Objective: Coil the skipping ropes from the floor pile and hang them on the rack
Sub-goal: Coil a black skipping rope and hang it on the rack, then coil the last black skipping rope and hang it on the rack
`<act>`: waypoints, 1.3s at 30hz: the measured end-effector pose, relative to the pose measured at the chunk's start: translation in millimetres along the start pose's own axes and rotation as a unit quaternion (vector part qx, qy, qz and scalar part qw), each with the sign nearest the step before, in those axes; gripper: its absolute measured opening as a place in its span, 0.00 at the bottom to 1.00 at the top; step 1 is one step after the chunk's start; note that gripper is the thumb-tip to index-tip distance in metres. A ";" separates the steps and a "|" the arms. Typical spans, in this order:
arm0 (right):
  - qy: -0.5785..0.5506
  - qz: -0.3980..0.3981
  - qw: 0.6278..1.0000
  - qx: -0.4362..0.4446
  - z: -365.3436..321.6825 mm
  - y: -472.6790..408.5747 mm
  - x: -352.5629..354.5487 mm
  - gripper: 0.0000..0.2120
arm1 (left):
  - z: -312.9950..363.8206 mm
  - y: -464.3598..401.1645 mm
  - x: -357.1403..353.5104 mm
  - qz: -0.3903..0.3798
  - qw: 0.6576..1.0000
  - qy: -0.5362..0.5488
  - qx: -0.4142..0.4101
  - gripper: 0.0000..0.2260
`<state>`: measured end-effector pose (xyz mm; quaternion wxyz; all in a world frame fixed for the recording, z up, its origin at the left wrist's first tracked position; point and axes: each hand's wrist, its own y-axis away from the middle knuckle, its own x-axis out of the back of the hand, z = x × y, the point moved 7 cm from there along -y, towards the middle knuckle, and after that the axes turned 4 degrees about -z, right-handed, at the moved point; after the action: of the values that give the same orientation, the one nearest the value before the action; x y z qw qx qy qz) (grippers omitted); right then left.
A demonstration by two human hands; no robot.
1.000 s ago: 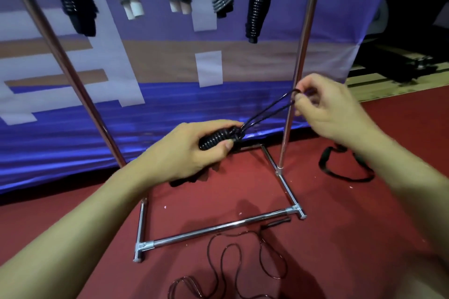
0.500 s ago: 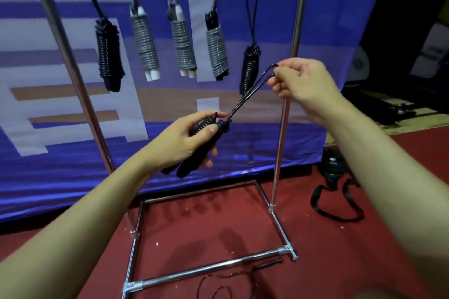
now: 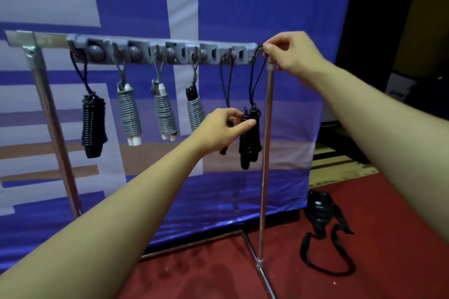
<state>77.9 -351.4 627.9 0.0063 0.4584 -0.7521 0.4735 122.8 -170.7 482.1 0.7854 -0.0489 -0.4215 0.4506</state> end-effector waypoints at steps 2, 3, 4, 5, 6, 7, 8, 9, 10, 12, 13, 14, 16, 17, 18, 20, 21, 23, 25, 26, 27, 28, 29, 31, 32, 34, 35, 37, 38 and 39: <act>0.001 0.021 1.000 0.001 2.9 -15.8 4.0 0.05 | 8.5 -16.1 8.4 0.022 0.999 -0.044 -0.019 0.19; -0.002 0.025 1.000 -0.002 5.3 -23.1 4.5 0.06 | 14.0 -22.6 11.6 0.027 0.997 -0.067 -0.026 0.19; -0.005 0.027 1.000 -0.007 8.9 -30.1 5.0 0.07 | 17.7 -29.1 13.2 0.029 0.995 -0.090 -0.030 0.19; -0.006 0.030 0.999 -0.016 12.7 -36.2 5.7 0.07 | 21.5 -34.0 14.6 0.030 0.993 -0.112 -0.031 0.20; -0.005 0.033 0.999 -0.023 16.9 -41.6 6.3 0.08 | 22.8 -38.3 15.9 0.033 0.990 -0.130 -0.029 0.20; -0.003 0.036 0.999 -0.032 21.5 -45.6 6.4 0.08 | 23.0 -41.7 17.3 0.035 0.989 -0.141 -0.025 0.21; -0.001 0.039 0.998 -0.039 25.9 -47.8 6.2 0.08 | 21.3 -44.7 17.8 0.035 0.989 -0.146 -0.018 0.21; 0.001 0.039 0.998 -0.047 30.8 -48.9 4.8 0.09 | 19.5 -47.1 17.5 0.033 0.988 -0.153 -0.012 0.21; 0.000 0.035 0.998 -0.054 36.0 -49.9 2.5 0.09 | 16.3 -49.6 16.3 0.030 0.986 -0.164 -0.005 0.20; 0.003 0.026 0.998 -0.060 44.0 -50.6 -3.0 0.08 | 10.6 -52.4 14.8 0.028 0.982 -0.187 0.008 0.19; 0.008 0.024 0.998 -0.061 45.8 -50.7 -6.1 0.07 | 7.7 -52.8 14.4 0.028 0.980 -0.197 0.015 0.20; 0.015 0.022 0.998 -0.060 46.4 -50.9 -9.2 0.06 | 4.6 -53.2 13.7 0.028 0.978 -0.205 0.019 0.20; 0.038 0.017 0.998 -0.056 46.0 -49.1 -15.7 0.04 | -1.7 -51.5 10.1 0.020 0.974 -0.225 0.027 0.19; 0.042 0.015 0.997 -0.057 46.6 -46.5 -18.7 0.04 | -4.1 -49.9 8.4 0.015 0.971 -0.235 0.029 0.18; 0.036 0.015 0.998 -0.057 48.4 -43.2 -21.1 0.04 | -6.6 -48.7 6.8 0.013 0.970 -0.241 0.028 0.18; 0.015 0.025 0.998 -0.048 50.8 -34.3 -22.0 0.04 | -11.0 -44.6 6.5 0.023 0.970 -0.240 0.027 0.18; 0.008 0.035 0.998 -0.043 51.4 -29.1 -21.4 0.05 | -12.0 -41.1 7.4 0.029 0.972 -0.231 0.027 0.18; -0.004 0.059 0.997 -0.038 53.7 -16.7 -19.5 0.08 | -14.0 -31.0 8.2 0.018 0.979 -0.202 0.032 0.19; -0.017 0.075 0.996 -0.039 57.1 2.9 -19.7 0.09 | -14.5 -13.3 2.1 -0.029 0.986 -0.156 0.040 0.16; -0.027 0.075 0.996 -0.040 60.0 16.1 -21.4 0.09 | -15.0 -2.4 -3.2 -0.054 0.988 -0.137 0.041 0.13; -0.032 0.070 0.996 -0.041 64.7 33.9 -26.1 0.09 | -18.6 11.3 -9.4 -0.073 0.988 -0.127 0.040 0.11; -0.039 0.061 0.997 -0.038 68.3 49.8 -30.4 0.09 | -20.4 22.8 -14.3 -0.092 0.988 -0.122 0.038 0.09; -0.039 0.038 0.998 -0.036 79.2 77.6 -43.8 0.09 | -29.6 44.4 -27.6 -0.120 0.986 -0.112 0.044 0.08; -0.021 -0.017 0.999 -0.024 100.9 133.0 -73.9 0.09 | -50.3 85.8 -51.7 -0.183 0.977 -0.097 0.053 0.06; -0.013 -0.061 0.998 -0.033 119.2 168.3 -95.8 0.08 | -67.7 111.3 -67.7 -0.217 0.970 -0.091 0.063 0.05; 0.015 -0.161 0.984 -0.079 161.8 244.9 -139.6 0.07 | -109.2 163.2 -96.5 -0.278 0.954 -0.080 0.082 0.04; 0.025 -0.209 0.972 -0.106 182.7 284.4 -159.8 0.07 | -132.2 188.9 -109.6 -0.303 0.945 -0.062 0.103 0.04; 0.026 -0.287 0.944 -0.161 217.1 357.1 -191.0 0.07 | -176.7 236.3 -128.9 -0.328 0.930 -0.030 0.163 0.03; 0.027 -0.313 0.931 -0.184 231.9 387.3 -202.1 0.08 | -194.7 256.1 -135.0 -0.329 0.926 -0.020 0.186 0.03; 0.029 -0.336 0.918 -0.209 246.6 416.6 -213.0 0.08 | -212.3 276.7 -140.3 -0.326 0.922 -0.013 0.206 0.03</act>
<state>16.3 -328.2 103.1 0.2824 0.6582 -0.6353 0.2888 54.9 -48.4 133.2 0.8760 0.2604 -0.3220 0.2472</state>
